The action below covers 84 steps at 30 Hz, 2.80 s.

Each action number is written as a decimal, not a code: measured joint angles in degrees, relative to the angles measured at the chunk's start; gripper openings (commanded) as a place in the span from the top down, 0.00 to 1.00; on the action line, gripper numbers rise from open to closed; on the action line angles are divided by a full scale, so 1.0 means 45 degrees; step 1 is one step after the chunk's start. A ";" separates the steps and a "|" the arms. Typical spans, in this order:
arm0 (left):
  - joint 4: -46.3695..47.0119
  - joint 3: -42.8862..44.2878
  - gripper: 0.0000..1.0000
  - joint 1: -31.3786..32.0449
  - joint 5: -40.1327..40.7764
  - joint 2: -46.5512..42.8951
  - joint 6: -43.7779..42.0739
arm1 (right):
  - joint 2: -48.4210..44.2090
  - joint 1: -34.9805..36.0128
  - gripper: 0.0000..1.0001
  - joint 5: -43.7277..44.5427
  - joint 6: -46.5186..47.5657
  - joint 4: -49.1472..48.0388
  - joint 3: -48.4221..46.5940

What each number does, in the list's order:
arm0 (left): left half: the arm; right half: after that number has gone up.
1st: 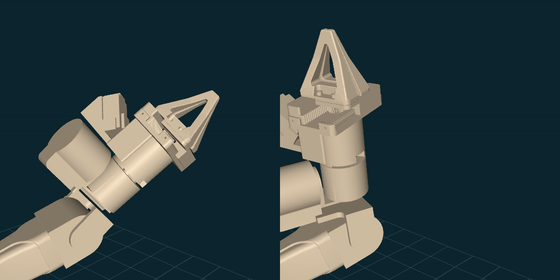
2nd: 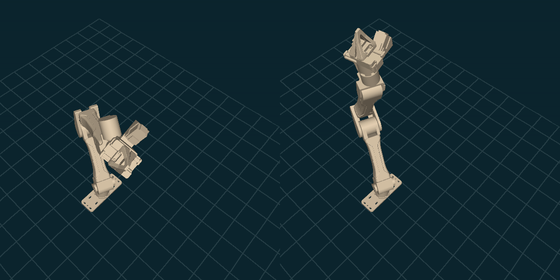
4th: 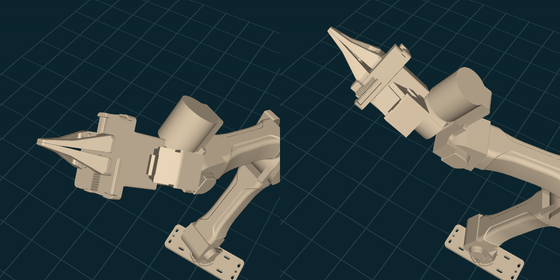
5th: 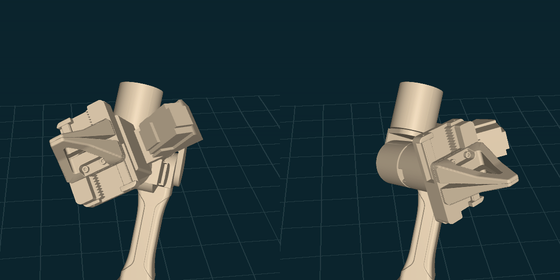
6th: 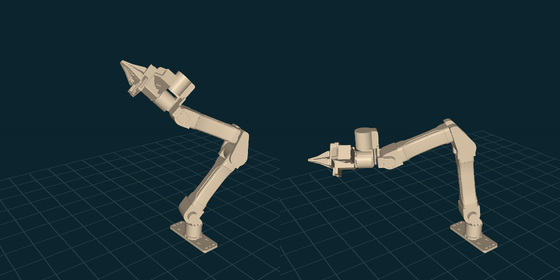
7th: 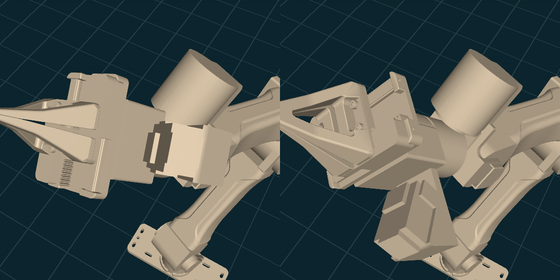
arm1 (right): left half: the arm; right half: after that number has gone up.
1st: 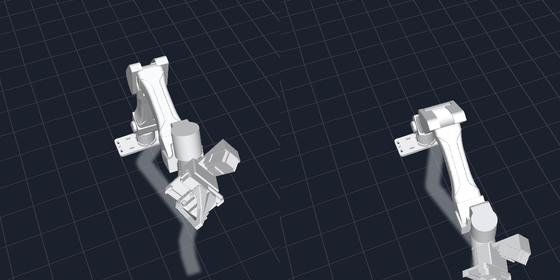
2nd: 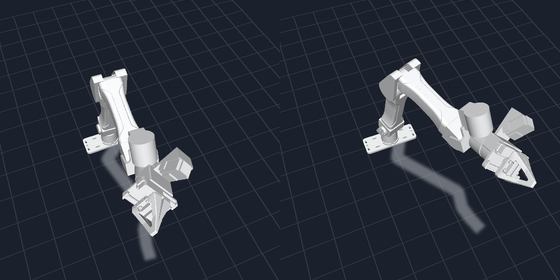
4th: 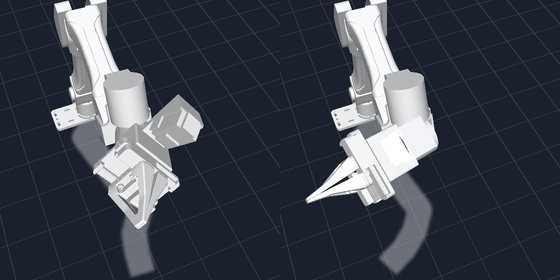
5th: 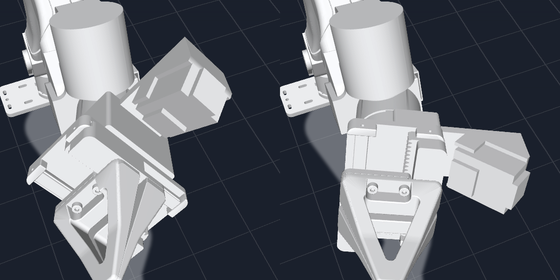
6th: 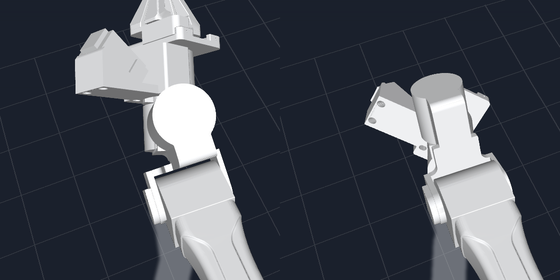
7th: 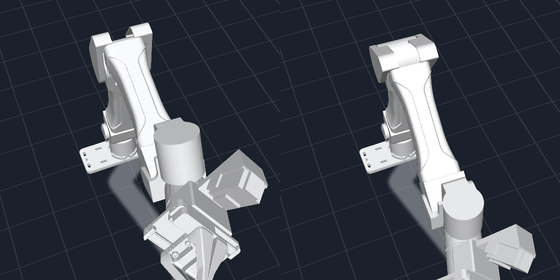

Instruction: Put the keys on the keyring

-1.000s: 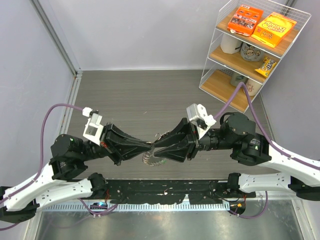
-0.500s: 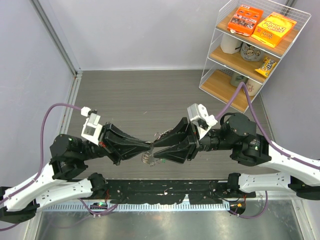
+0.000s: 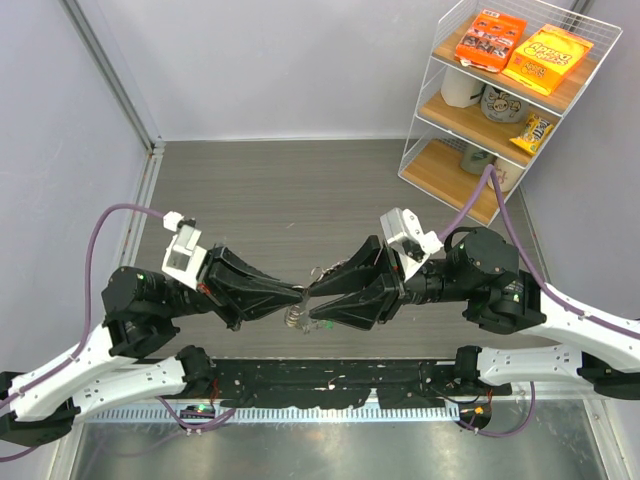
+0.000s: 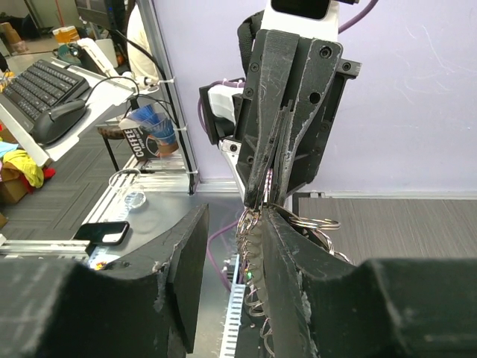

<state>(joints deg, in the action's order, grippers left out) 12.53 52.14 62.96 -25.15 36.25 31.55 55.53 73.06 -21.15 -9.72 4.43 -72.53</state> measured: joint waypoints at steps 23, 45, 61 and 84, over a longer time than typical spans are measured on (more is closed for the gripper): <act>0.0986 0.0000 1.00 -0.0146 -0.0942 0.0301 0.0335 | 0.0058 0.0175 0.52 -0.0185 -0.0219 -0.0423 0.0000; 0.1559 0.0005 1.00 -0.0272 -0.0991 0.0481 0.0321 | 0.0083 0.0340 0.50 0.0471 -0.0423 -0.0782 -0.0058; 0.0384 0.0063 1.00 0.0272 -0.3162 0.1112 0.0559 | 0.2365 -0.0194 0.54 0.4381 0.0369 -0.1180 -0.0811; -0.1991 0.0058 1.00 0.0272 0.0325 0.0316 -0.0170 | -0.1447 -0.0165 0.47 0.6076 0.1166 0.3050 -0.0670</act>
<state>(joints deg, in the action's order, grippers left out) 3.57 52.40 64.18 -23.68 37.67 30.79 49.01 72.31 6.20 -4.47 18.15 -75.55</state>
